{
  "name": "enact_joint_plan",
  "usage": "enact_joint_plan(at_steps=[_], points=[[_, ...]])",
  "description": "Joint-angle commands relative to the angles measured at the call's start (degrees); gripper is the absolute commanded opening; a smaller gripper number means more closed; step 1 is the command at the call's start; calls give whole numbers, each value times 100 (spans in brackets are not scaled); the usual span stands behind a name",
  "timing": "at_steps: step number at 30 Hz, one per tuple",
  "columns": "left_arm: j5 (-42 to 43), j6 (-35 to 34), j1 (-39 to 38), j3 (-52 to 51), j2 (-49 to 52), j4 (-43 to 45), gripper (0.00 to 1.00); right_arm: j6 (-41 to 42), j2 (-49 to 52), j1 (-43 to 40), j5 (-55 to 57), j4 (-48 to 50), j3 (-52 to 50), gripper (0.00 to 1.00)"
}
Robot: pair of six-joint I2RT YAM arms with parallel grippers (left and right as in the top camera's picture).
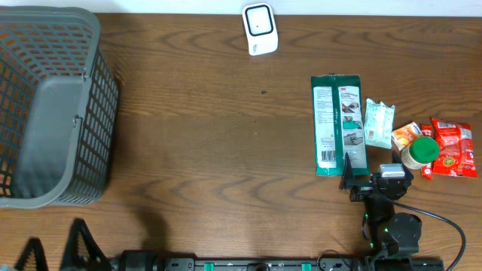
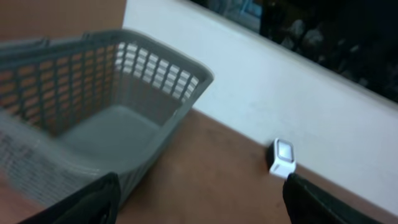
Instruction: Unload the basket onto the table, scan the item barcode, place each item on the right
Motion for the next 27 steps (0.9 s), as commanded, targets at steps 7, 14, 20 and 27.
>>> enact_joint_plan(at_steps=[7, 14, 20, 27], points=[[57, 68, 55, -1593, -1202, 1078, 84, -55, -31, -57, -24, -20, -7, 99], [520, 70, 48, -2916, -1386, 3812, 84, -55, -31, -57, -24, -20, -7, 99], [1246, 68, 48, -4463, -1386, 6817, 84, -55, -31, -57, -22, -22, -7, 99], [1453, -46, 48, -6118, -1386, 8922, 84, -55, -31, -57, -24, -22, -7, 99]])
